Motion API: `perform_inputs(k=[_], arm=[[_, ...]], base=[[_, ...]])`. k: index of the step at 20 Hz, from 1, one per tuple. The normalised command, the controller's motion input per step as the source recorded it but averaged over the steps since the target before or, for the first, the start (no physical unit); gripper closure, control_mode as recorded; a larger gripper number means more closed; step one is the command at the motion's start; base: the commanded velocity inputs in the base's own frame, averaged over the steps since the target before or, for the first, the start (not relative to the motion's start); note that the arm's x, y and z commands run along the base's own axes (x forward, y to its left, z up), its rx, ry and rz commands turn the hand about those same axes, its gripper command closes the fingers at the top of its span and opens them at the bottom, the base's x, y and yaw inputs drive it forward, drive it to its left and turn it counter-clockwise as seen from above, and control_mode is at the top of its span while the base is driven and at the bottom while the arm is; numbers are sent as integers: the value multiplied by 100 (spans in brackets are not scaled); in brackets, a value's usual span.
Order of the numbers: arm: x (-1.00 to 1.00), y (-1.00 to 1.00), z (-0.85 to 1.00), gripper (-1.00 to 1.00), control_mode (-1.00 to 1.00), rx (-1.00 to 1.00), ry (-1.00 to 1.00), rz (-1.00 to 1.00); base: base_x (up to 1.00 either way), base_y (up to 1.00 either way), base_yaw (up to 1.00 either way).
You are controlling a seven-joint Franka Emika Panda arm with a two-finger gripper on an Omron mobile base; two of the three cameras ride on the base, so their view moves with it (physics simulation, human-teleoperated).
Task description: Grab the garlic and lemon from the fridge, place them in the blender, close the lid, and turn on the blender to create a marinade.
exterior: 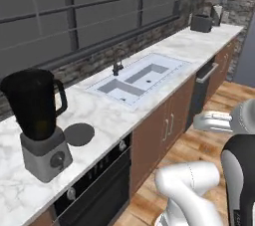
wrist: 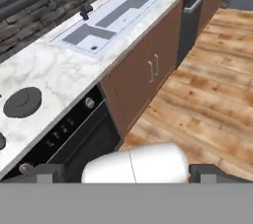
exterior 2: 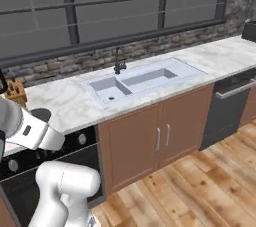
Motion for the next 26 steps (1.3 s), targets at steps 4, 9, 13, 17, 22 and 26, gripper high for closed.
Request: perform_inputs(k=[4,9,13,17,22,26], arm=[[0,0,0,-100,100,0,0,0],[0,0,0,-100,100,0,0,0],[0,0,0,-100,100,0,0,0],[0,0,0,-100,100,0,0,0],[0,0,0,-100,100,0,0,0],[0,0,0,-100,100,0,0,0]], base=[[5,-61,-85],[17,-73,-80],[21,-71,-79],[33,-62,-76],[63,-44,-69],[92,44,-66]])
